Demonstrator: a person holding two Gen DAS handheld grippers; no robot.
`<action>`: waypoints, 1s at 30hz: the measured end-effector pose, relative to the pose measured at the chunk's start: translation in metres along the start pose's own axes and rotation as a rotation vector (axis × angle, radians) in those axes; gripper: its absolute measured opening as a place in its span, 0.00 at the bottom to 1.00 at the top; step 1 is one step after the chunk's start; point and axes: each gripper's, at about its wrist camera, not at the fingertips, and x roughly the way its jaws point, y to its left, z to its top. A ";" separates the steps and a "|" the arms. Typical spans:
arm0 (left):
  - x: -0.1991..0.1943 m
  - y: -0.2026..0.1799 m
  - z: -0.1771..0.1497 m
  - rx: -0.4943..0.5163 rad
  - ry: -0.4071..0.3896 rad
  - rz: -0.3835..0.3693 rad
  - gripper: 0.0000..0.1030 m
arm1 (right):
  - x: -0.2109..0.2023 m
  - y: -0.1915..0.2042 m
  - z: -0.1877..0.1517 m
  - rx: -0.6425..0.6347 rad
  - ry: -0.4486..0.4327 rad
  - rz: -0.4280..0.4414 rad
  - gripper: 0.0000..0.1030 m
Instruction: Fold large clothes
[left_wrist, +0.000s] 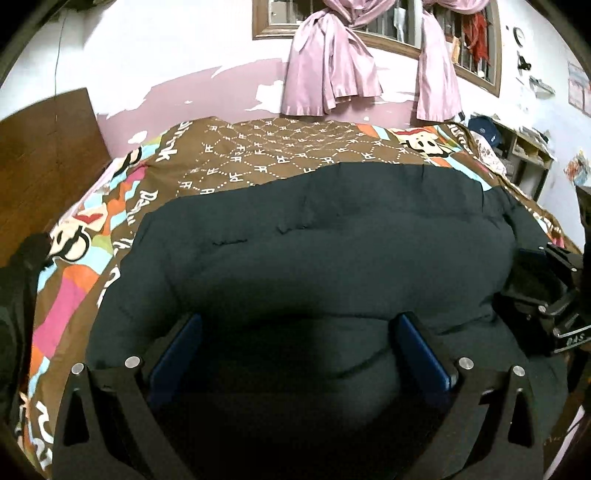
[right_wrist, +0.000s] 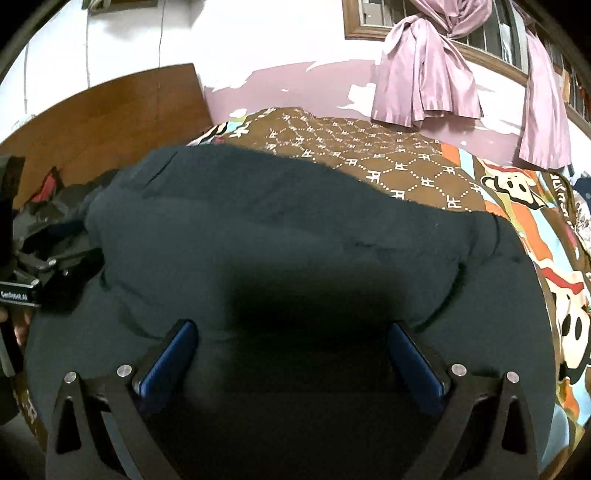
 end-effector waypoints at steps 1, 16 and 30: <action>0.002 0.003 0.002 -0.011 -0.002 -0.006 0.99 | 0.001 -0.003 0.003 0.008 -0.008 -0.001 1.00; 0.013 0.030 0.015 -0.116 -0.024 -0.048 0.99 | 0.026 -0.045 0.011 0.155 0.004 -0.006 1.00; 0.036 0.033 0.020 -0.158 0.029 -0.073 0.99 | 0.049 -0.043 0.009 0.144 0.048 -0.038 1.00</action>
